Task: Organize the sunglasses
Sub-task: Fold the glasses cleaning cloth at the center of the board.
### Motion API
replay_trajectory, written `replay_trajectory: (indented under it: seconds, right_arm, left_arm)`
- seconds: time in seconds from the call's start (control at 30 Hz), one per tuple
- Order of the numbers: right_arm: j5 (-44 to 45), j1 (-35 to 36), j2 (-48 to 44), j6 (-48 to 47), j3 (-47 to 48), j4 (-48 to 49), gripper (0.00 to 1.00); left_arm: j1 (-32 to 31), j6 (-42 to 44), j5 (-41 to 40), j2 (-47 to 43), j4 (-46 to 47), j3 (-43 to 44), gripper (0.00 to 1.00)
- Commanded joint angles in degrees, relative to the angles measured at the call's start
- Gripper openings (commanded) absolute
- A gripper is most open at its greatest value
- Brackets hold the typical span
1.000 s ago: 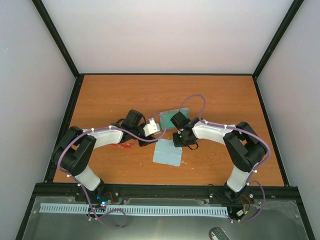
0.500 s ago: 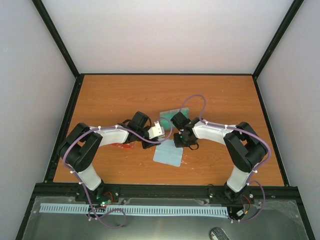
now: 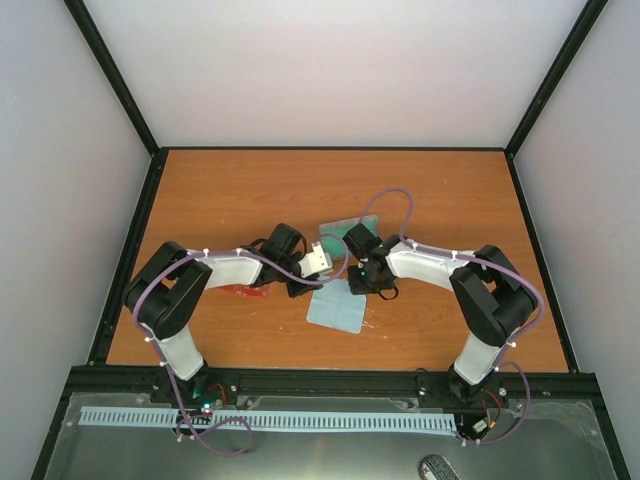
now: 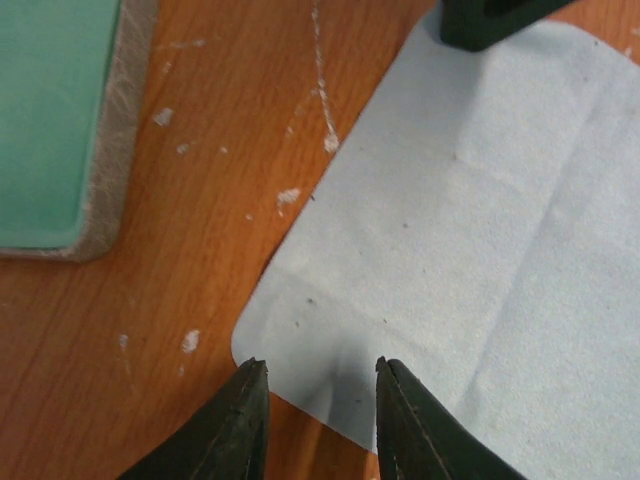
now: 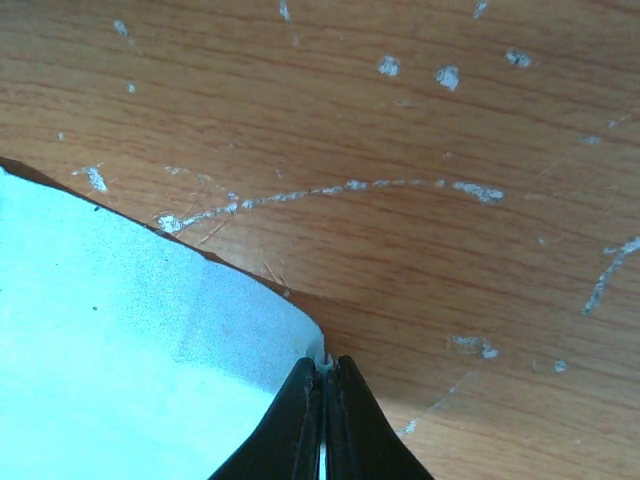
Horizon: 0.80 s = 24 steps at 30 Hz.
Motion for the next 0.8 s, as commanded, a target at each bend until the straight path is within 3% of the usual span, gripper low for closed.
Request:
replay_trajectory:
  seconds: [0.0, 0.37, 0.77]
  right_arm:
    - [0.7, 0.5, -1.8, 0.8, -0.4, -0.2, 0.03]
    - [0.5, 0.5, -2.9, 1.2, -1.0, 0.0, 0.03]
    - [-0.1, 0.5, -3.2, 0.6, -1.0, -0.1, 0.03]
  left_arm:
    - [-0.7, -2.3, -0.7, 0.8, 1.4, 3.0, 0.32]
    - [-0.8, -2.6, -0.5, 2.7, 1.8, 4.2, 0.30]
    - [-1.7, -2.8, -1.0, 6.0, -0.3, 6.6, 0.20]
